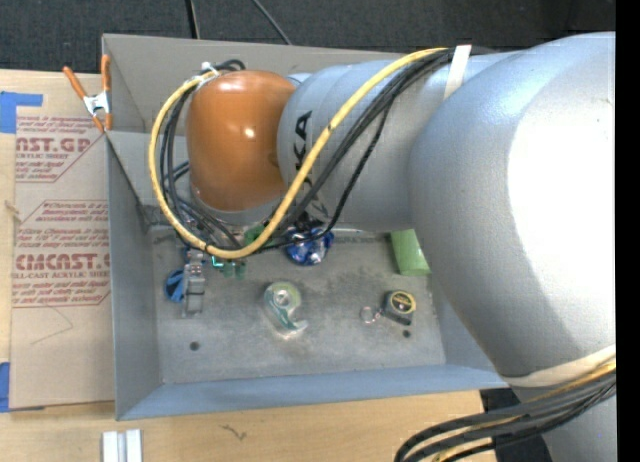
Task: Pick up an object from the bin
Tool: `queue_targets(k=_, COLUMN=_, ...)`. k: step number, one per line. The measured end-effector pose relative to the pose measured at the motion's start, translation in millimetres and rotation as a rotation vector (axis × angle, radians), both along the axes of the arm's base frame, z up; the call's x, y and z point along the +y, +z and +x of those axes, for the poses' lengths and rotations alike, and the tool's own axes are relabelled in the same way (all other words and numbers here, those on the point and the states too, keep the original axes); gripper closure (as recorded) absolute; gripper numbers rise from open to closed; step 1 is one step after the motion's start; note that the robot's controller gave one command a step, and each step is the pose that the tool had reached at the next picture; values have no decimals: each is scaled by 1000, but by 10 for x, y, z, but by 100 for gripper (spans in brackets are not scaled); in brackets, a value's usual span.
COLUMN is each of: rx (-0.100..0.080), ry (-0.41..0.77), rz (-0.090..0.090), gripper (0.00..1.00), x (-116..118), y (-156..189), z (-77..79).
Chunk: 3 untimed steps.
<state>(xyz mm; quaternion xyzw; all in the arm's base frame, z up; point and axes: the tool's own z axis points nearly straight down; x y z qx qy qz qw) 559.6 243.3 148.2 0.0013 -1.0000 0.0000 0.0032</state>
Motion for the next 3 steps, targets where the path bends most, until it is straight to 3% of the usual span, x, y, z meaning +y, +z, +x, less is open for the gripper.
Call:
queue_targets(k=1, rx=-6, ry=222, rz=1, gripper=0, x=-391, y=-782, z=194)
queue_targets(k=2, rx=-9, ry=255, rz=4, gripper=0, x=-24, y=-782, z=167)
queue_targets(k=3, rx=-8, ry=251, rz=3, gripper=100, x=-46, y=-781, z=173)
